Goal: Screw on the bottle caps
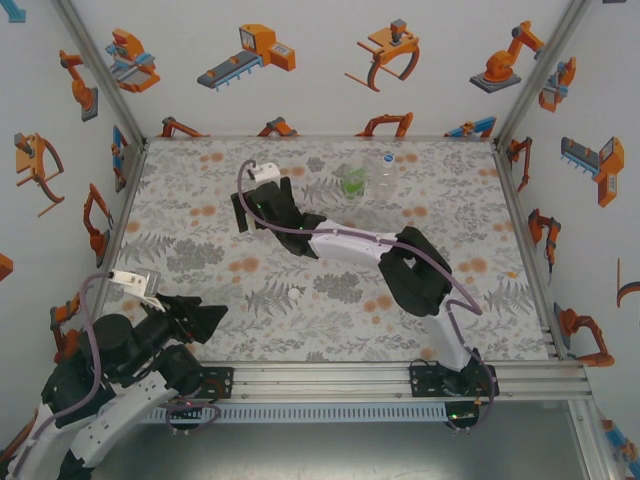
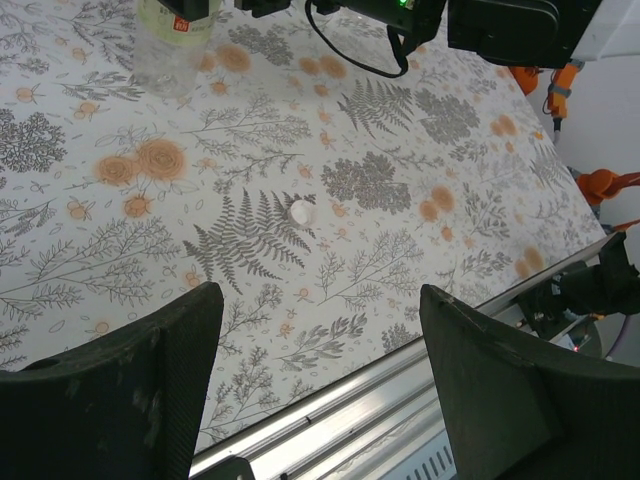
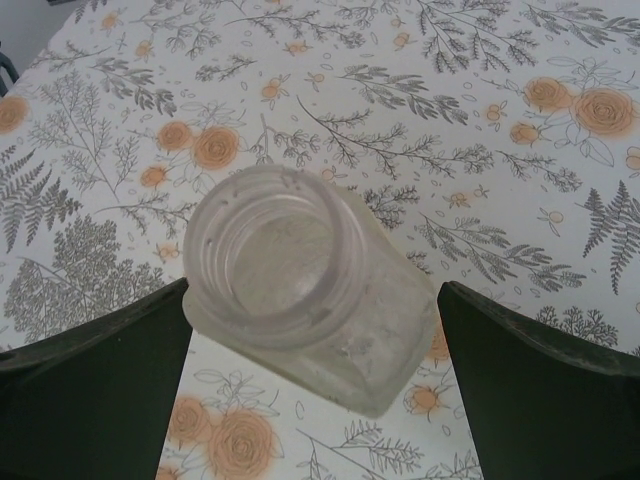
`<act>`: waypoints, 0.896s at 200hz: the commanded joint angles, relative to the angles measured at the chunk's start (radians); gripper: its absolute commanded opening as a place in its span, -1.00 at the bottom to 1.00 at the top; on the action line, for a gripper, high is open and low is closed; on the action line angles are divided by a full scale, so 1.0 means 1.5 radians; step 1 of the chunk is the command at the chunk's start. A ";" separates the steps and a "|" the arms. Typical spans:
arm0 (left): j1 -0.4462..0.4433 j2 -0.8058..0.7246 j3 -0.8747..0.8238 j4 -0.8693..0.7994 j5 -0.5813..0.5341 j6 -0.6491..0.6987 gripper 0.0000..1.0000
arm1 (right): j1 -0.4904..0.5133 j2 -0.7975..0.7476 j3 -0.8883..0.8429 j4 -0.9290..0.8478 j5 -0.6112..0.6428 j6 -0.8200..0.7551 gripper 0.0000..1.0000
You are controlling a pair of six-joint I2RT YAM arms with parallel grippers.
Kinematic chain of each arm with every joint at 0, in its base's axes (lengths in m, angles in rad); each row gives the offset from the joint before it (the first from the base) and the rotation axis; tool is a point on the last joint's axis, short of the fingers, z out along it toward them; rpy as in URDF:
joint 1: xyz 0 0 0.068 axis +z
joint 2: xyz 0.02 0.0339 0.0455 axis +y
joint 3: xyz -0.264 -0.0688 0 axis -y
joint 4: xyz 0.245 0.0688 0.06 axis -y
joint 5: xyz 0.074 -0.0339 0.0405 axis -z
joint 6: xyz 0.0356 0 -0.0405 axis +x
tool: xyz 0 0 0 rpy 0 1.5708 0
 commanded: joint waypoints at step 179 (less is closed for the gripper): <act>-0.002 0.078 -0.015 0.085 0.041 0.093 0.58 | -0.001 -0.217 -0.078 -0.086 -0.112 -0.062 -0.09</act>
